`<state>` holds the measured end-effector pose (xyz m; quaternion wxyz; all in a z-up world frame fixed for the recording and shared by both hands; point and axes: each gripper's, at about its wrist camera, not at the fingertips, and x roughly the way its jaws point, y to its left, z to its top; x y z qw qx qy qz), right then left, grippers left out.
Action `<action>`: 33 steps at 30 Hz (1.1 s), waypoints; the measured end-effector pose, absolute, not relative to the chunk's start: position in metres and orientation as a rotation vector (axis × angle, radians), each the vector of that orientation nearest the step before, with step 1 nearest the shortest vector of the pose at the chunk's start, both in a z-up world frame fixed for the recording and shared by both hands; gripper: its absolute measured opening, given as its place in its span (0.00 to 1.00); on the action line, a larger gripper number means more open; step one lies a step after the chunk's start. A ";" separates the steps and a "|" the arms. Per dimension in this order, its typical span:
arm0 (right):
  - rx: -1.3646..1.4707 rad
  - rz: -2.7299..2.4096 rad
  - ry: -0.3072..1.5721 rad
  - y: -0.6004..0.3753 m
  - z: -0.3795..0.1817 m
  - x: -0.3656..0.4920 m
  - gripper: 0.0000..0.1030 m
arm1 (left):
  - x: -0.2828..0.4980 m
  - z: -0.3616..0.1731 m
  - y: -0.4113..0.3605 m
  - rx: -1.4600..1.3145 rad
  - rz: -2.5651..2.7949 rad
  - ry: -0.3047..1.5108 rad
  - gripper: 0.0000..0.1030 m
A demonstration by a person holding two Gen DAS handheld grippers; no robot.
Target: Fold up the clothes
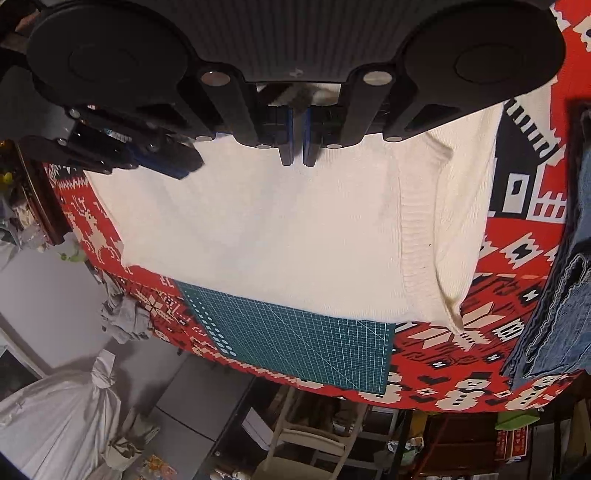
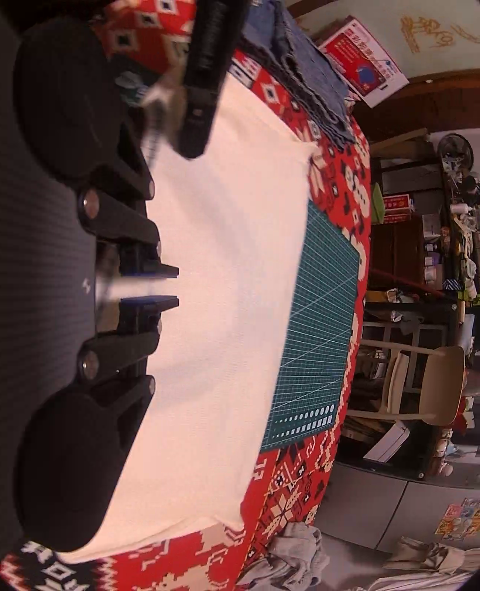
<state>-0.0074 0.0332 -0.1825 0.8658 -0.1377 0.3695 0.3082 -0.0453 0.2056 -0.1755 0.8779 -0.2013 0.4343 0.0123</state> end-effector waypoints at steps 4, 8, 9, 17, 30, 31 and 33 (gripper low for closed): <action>-0.325 0.651 0.768 0.032 -0.178 -0.019 0.10 | -0.051 -0.173 0.206 -0.417 0.032 0.901 0.04; -0.318 0.646 0.731 0.049 -0.171 -0.006 0.09 | -0.053 -0.172 0.205 -0.415 0.039 0.898 0.04; -0.316 0.645 0.732 0.053 -0.172 -0.004 0.09 | -0.054 -0.172 0.205 -0.411 0.044 0.899 0.04; -0.326 0.635 0.756 0.066 -0.184 -0.009 0.06 | -0.060 -0.167 0.204 -0.416 0.027 0.883 0.05; -0.302 0.563 0.726 0.053 -0.177 0.027 0.06 | -0.054 -0.166 0.187 -0.368 -0.003 0.895 0.05; -0.296 0.556 0.735 0.053 -0.179 0.032 0.06 | -0.054 -0.165 0.186 -0.365 -0.004 0.896 0.05; -0.288 0.550 0.749 0.050 -0.184 0.038 0.06 | -0.054 -0.166 0.186 -0.365 -0.004 0.897 0.05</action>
